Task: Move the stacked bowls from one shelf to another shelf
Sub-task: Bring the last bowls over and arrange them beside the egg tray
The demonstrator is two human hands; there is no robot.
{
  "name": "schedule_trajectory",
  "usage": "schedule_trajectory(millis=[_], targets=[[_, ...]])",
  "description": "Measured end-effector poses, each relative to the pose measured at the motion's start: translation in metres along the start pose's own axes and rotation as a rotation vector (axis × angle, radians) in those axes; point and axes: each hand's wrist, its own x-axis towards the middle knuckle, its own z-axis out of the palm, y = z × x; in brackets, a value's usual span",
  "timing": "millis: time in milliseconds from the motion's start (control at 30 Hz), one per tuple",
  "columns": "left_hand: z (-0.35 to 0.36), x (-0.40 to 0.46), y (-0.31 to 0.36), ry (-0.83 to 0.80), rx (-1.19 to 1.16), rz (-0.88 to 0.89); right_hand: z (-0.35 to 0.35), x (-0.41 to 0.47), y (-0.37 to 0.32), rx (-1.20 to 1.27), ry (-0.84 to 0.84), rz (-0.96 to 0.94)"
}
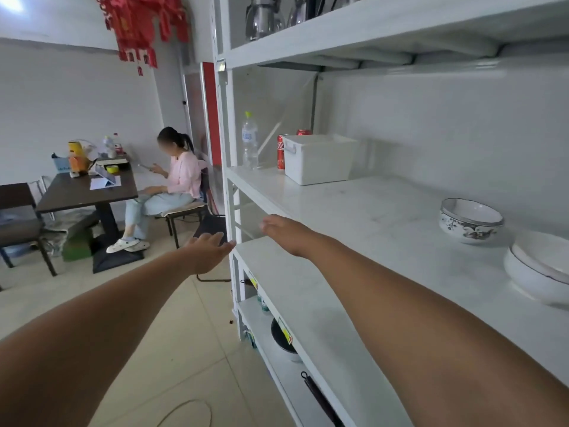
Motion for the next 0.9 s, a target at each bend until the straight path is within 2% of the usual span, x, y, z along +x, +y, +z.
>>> schedule_trajectory(millis=[100, 300, 400, 467, 533, 700, 833, 900], targets=[[-0.018, 0.036, -0.001, 0.012, 0.014, 0.019, -0.018, 0.024, 0.000, -0.065, 0.026, -0.027], [-0.055, 0.144, 0.001, 0.169, 0.029, 0.106, -0.084, 0.064, 0.037, -0.161, 0.187, 0.075], [-0.083, 0.202, 0.020, 0.237, -0.167, 0.163, -0.123, 0.066, 0.058, -0.190, 0.313, 0.181], [-0.105, 0.232, 0.042, 0.276, -0.399, 0.222, -0.149, 0.061, 0.070, -0.223, 0.392, 0.263], [-0.126, 0.258, 0.066, 0.259, -0.601, 0.323, -0.172, 0.048, 0.082, -0.255, 0.473, 0.351], [-0.164, 0.281, 0.150, 0.218, -0.842, 0.571, -0.218, -0.022, 0.112, -0.237, 0.682, 0.596], [-0.190, 0.269, 0.209, 0.008, -1.063, 0.755, -0.232, -0.101, 0.134, -0.212, 0.817, 0.810], [-0.196, 0.262, 0.237, -0.034, -1.099, 0.814, -0.232, -0.139, 0.143, -0.224, 0.860, 0.888]])
